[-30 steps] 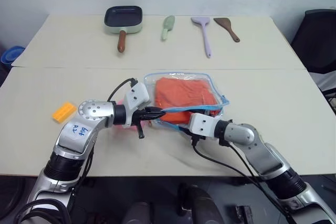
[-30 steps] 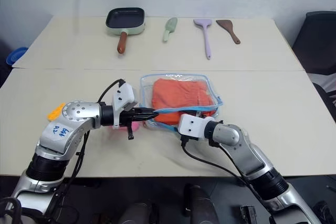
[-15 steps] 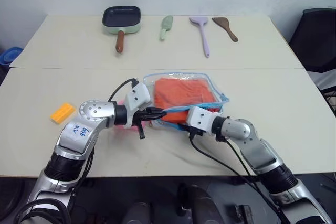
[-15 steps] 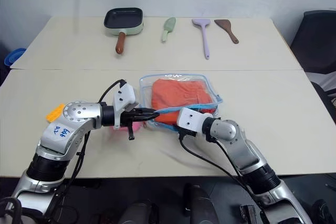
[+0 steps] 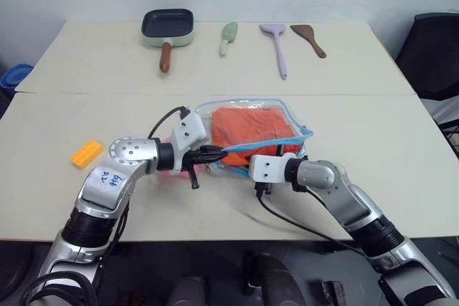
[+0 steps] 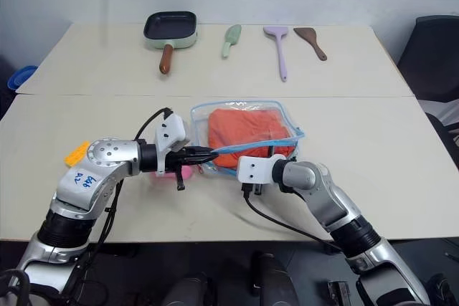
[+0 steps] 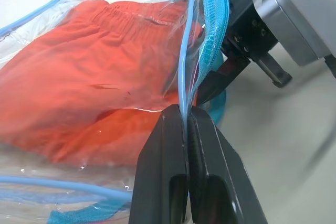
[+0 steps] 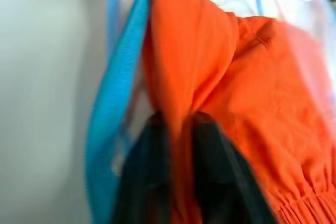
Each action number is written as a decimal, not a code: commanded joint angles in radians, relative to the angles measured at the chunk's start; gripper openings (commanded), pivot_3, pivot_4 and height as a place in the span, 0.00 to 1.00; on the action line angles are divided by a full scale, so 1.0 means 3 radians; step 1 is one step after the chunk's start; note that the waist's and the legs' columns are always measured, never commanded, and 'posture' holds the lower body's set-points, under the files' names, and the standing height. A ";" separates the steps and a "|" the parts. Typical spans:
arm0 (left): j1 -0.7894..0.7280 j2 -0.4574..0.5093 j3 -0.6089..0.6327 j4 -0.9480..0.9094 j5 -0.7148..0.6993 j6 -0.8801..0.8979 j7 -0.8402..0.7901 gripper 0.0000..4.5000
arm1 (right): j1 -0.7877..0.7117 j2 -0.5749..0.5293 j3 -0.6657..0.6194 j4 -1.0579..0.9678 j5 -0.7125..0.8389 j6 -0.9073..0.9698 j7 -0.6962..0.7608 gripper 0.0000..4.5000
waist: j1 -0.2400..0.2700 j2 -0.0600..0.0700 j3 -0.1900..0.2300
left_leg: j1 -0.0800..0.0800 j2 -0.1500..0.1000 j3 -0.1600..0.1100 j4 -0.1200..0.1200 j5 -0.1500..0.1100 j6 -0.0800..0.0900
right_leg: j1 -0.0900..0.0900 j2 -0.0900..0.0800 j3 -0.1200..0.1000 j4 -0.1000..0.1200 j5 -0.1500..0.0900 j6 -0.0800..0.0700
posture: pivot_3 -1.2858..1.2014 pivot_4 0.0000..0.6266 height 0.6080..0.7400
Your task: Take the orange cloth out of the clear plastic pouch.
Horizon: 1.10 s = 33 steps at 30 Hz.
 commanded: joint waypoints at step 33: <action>-0.0279 -0.0338 -0.0197 -0.0117 -0.0415 -0.0030 -0.0298 0.00 | 0.0583 -0.0893 -0.0086 -0.0628 0.0400 -0.0728 0.1250 0.01 | 0.0050 -0.0004 -0.0002 | 0.0001 0.0002 0.0003 0.0000 0.0003 -0.0006 | 0.0006 0.0003 -0.0002 -0.0017 0.0002 -0.0001 | 0.52 0.24 1.00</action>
